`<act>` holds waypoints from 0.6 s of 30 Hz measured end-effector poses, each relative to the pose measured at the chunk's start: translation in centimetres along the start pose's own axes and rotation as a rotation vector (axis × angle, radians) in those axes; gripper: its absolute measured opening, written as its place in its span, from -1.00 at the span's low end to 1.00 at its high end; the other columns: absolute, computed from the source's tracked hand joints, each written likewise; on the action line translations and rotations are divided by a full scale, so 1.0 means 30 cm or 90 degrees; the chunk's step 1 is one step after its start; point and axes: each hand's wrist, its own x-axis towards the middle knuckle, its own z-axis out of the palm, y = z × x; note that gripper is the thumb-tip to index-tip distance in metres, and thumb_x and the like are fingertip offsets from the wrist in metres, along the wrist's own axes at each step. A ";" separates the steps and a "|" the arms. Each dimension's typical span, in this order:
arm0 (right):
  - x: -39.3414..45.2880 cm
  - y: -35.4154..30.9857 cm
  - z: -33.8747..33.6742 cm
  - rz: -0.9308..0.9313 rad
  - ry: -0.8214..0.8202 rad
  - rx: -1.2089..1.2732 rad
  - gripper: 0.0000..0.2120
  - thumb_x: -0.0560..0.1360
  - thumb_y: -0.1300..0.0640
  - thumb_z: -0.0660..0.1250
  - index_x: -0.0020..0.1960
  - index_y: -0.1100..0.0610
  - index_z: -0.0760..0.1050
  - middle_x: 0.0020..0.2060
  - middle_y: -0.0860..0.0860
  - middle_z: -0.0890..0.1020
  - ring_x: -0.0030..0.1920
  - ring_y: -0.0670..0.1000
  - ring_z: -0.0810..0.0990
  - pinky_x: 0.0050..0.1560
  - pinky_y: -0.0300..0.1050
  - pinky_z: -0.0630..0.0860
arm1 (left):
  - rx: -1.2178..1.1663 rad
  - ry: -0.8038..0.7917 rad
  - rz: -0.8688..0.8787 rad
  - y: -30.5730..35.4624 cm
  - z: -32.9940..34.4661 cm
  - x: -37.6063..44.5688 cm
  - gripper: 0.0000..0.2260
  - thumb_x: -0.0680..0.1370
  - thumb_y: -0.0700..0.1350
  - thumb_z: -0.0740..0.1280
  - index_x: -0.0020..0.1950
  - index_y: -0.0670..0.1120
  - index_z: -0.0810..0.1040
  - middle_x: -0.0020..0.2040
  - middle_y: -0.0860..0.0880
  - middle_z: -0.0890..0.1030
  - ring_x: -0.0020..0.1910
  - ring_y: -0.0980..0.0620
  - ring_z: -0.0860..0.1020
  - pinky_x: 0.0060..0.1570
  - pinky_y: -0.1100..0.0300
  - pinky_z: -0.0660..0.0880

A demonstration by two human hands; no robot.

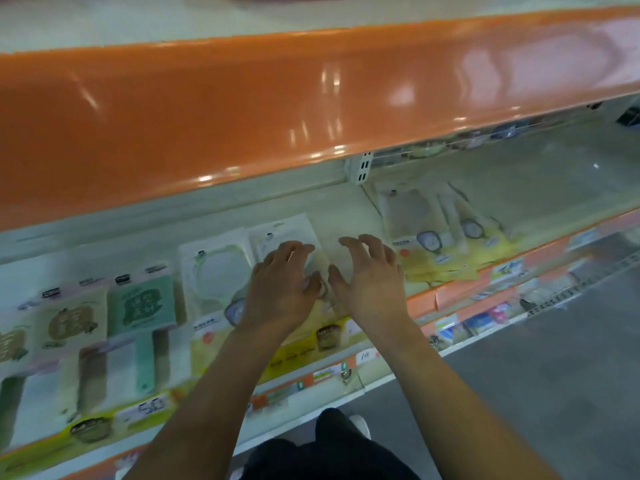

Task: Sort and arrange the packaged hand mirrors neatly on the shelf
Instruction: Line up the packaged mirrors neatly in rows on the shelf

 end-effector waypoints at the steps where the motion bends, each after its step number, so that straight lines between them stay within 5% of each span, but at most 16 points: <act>1: 0.025 0.045 -0.015 0.002 0.009 -0.003 -0.50 0.45 -0.11 0.35 0.36 -0.04 0.43 0.37 0.07 0.40 0.37 0.25 0.34 0.27 0.21 0.37 | 0.001 0.000 -0.006 0.040 0.023 0.023 -0.60 0.53 0.00 0.31 0.35 -0.03 0.42 0.31 -0.03 0.46 0.26 -0.12 0.45 0.16 -0.02 0.38; 10: 0.186 0.352 -0.138 0.045 -0.015 -0.029 -0.50 0.44 -0.09 0.35 0.36 -0.05 0.41 0.44 0.12 0.27 0.43 0.34 0.19 0.37 0.29 0.22 | 0.037 -0.030 -0.052 0.308 0.161 0.140 -0.59 0.58 0.04 0.21 0.42 0.01 0.33 0.37 0.02 0.37 0.32 -0.04 0.38 0.25 0.03 0.31; 18: 0.295 0.409 -0.184 0.074 -0.153 -0.080 -0.46 0.54 -0.23 0.21 0.46 -0.21 0.15 0.55 0.11 -0.08 0.52 0.34 -0.05 0.47 0.28 0.05 | 0.039 -0.030 -0.074 0.416 0.222 0.178 -0.59 0.57 0.04 0.23 0.41 0.00 0.34 0.36 0.02 0.38 0.30 -0.04 0.39 0.23 0.04 0.37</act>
